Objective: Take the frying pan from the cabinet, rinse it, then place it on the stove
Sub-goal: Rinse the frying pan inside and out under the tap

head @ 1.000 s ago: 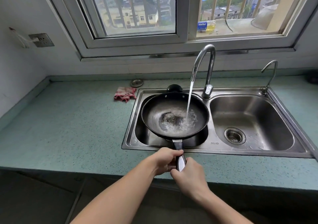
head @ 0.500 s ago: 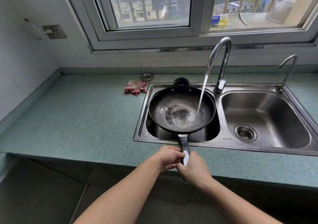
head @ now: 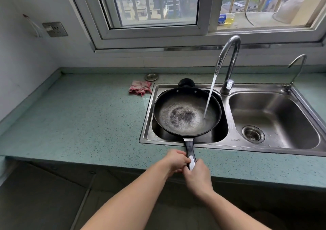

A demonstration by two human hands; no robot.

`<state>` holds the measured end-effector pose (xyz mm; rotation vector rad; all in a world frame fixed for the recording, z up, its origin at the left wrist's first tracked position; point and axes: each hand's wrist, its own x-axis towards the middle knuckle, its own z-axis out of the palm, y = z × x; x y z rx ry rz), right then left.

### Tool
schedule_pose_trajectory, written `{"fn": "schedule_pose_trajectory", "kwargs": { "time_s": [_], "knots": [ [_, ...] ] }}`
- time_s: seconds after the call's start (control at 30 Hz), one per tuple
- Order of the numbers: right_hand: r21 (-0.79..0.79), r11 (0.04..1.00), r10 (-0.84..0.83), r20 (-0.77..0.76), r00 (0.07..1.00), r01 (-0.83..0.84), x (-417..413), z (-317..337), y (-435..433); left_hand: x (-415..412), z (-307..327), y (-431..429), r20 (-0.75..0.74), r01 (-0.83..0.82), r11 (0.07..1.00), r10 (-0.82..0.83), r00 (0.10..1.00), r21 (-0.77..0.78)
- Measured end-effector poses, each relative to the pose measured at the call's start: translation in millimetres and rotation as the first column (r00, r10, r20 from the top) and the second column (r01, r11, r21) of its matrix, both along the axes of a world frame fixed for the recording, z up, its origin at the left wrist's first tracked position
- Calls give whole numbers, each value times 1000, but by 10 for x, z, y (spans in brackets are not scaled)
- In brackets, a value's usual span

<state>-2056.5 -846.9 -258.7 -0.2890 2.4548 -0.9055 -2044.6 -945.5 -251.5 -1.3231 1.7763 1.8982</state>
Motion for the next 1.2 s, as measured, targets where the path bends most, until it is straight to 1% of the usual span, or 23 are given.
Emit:
{"fn": "schedule_pose_trajectory", "kwargs": {
  "time_s": [0.13,0.2,0.3,0.37,0.43,0.5,0.53,0.6,0.63,0.73,0.9,0.93,0.97,1.07,1.13,1.2],
  "knots": [
    [2,1000,-15,45,999,15,-37,21,-96,-16,20,-33,-21,-54,998,54,998,22],
    [7,1000,15,78,997,-15,-101,55,-123,-34,36,-43,-21,-80,996,81,997,34],
    [28,995,88,142,986,-93,-197,33,-89,-56,-19,-32,-13,-101,995,101,995,3],
    [10,993,113,188,976,-117,-263,8,-63,-54,-37,-21,-18,-119,993,120,993,15],
    [-49,996,90,264,960,-80,-329,30,-33,-56,-58,-24,-20,-130,992,130,991,11],
    [-116,993,45,372,927,-2,-363,69,8,-39,-52,-21,-18,-125,992,125,992,8],
    [-127,992,31,415,909,24,-376,93,36,-25,-47,-20,-23,-123,992,124,992,13],
    [-122,992,42,464,885,17,-384,126,91,11,-66,-20,-19,-120,992,121,992,39],
    [-126,992,55,473,879,5,-390,119,102,35,-56,-18,-11,-111,992,112,994,58],
    [-129,992,66,439,896,-9,-392,87,77,107,-42,-15,10,-85,990,84,996,112],
    [-125,992,53,421,905,0,-374,44,93,161,-70,16,-16,-93,992,95,995,85],
    [-122,992,53,418,907,-1,-377,54,102,173,-61,17,-26,-87,995,89,996,57],
    [-120,993,52,407,912,-3,-387,74,111,180,-39,7,-31,-64,998,64,997,-6],
    [-102,995,35,352,936,1,-470,229,145,191,116,-92,-52,8,972,-20,998,-234],
    [-89,996,27,298,954,-1,-547,402,185,221,326,-176,-67,70,933,-100,993,-353],
    [-73,996,59,184,981,-46,-619,607,224,274,559,-262,-43,161,847,-211,977,-506]
  ]
}}
